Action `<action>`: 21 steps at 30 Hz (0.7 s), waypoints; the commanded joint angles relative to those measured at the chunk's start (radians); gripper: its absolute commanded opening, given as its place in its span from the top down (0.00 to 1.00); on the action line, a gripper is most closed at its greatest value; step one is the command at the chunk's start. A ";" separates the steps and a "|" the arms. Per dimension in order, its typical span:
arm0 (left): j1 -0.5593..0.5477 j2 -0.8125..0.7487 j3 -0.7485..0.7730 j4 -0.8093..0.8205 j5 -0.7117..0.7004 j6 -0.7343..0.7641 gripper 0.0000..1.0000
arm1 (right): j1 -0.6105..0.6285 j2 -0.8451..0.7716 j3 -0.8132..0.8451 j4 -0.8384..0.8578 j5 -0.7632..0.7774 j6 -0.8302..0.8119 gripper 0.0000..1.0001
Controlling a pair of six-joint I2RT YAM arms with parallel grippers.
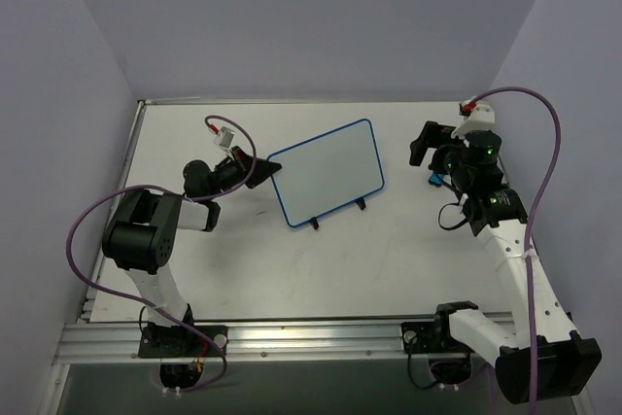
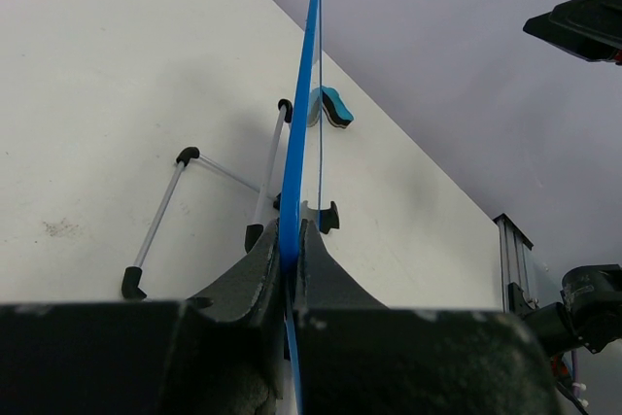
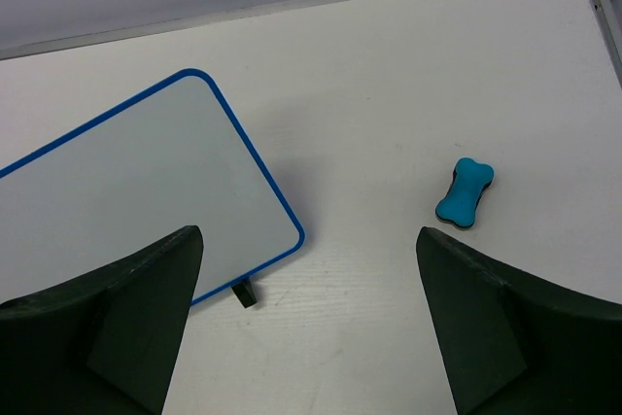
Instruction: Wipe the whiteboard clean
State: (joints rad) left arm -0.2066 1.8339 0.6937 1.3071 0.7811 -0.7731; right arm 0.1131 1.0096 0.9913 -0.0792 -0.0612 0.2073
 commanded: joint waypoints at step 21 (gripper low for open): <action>0.035 -0.044 -0.074 0.271 -0.059 0.081 0.56 | 0.013 -0.042 0.023 0.036 -0.009 -0.016 0.07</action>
State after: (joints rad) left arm -0.1795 1.8137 0.6312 1.3067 0.7509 -0.7387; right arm 0.1196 0.9905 0.9913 -0.0715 -0.0681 0.2047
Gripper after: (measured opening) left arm 0.366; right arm 0.930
